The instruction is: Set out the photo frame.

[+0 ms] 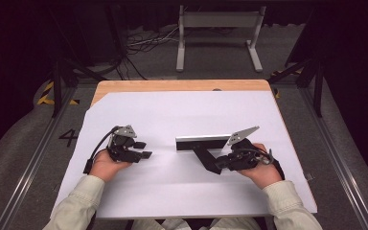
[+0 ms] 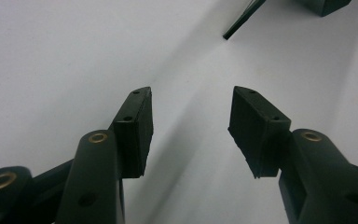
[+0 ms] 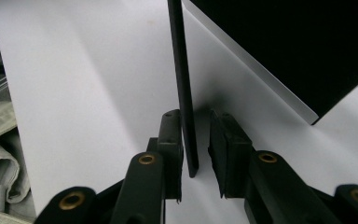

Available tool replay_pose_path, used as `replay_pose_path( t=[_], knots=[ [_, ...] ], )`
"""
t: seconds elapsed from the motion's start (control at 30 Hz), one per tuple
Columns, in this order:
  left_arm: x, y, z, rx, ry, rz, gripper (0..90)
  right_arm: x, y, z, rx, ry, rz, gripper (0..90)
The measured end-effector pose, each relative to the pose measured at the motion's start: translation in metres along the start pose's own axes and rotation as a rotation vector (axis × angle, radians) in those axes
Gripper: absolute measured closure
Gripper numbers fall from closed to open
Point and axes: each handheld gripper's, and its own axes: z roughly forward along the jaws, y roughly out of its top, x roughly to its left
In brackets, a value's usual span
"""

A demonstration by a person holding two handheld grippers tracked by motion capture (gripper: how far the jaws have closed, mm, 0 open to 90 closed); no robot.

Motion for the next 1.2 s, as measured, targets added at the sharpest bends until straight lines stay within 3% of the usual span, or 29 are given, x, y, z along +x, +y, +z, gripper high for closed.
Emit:
replay_pose_path(
  t=[0.23,0.57,0.87,1.03,1.07,1.2],
  knots=[
    [0.0,0.0,0.0,0.003,0.0,0.006,50.0,0.001,-0.001,-0.006,-0.011,-0.006,-0.005,71.7],
    [-0.004,0.004,-0.002,-0.059,0.033,0.027,55.4,-0.001,-0.004,-0.015,-0.027,-0.036,-0.013,71.8],
    [-0.009,0.011,0.003,-0.075,0.029,0.054,58.1,-0.003,-0.009,-0.024,-0.036,-0.08,-0.064,71.3],
    [-0.011,0.015,0.007,-0.096,0.027,0.094,62.2,-0.005,-0.014,-0.03,-0.043,-0.097,-0.072,72.1],
    [-0.012,0.015,0.008,-0.106,0.026,0.113,63.9,-0.006,-0.015,-0.031,-0.045,-0.098,-0.077,72.5],
    [-0.014,0.017,0.011,-0.114,0.021,0.118,66.5,-0.009,-0.019,-0.037,-0.068,-0.115,-0.121,74.2]
  ],
)
